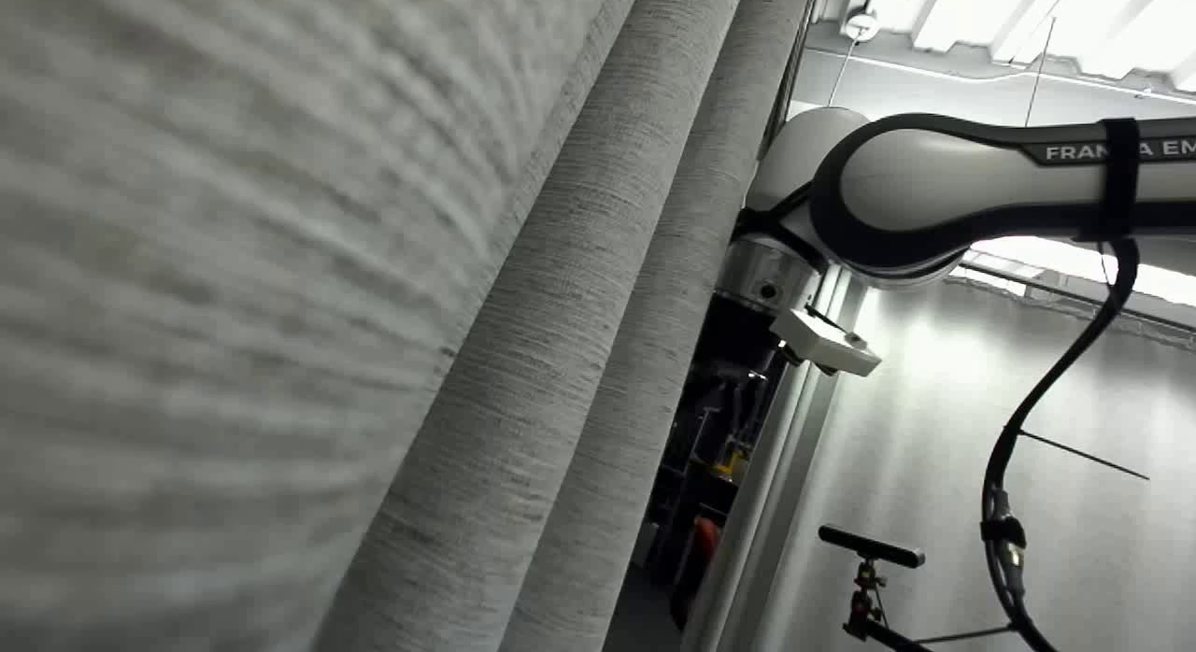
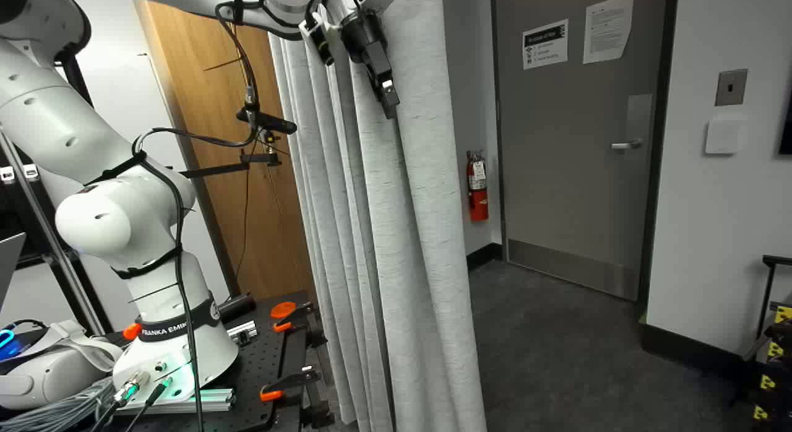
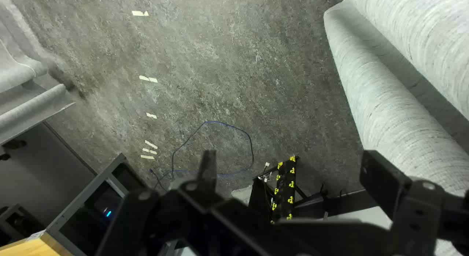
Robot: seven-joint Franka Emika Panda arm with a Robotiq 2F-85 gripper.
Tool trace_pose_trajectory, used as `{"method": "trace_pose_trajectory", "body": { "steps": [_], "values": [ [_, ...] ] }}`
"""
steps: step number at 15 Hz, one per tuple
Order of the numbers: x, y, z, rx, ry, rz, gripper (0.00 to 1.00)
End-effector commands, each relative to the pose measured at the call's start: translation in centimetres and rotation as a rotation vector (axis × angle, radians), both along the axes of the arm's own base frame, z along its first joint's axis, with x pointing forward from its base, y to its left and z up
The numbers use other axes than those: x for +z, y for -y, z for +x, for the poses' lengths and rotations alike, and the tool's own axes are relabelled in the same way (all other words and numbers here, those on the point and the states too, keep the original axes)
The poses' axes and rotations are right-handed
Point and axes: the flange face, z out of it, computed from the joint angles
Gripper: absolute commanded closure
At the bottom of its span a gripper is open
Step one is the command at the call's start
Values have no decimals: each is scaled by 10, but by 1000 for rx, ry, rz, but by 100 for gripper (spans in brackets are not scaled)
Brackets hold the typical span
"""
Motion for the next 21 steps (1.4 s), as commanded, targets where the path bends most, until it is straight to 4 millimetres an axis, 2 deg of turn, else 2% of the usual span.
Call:
{"method": "trace_pose_trajectory", "body": {
  "steps": [1,18,21],
  "values": [
    [0,0,0,0,-2,0,0],
    [0,0,0,0,-2,0,0],
    [3,-7,-1,98,-21,71,0]
  ]
}}
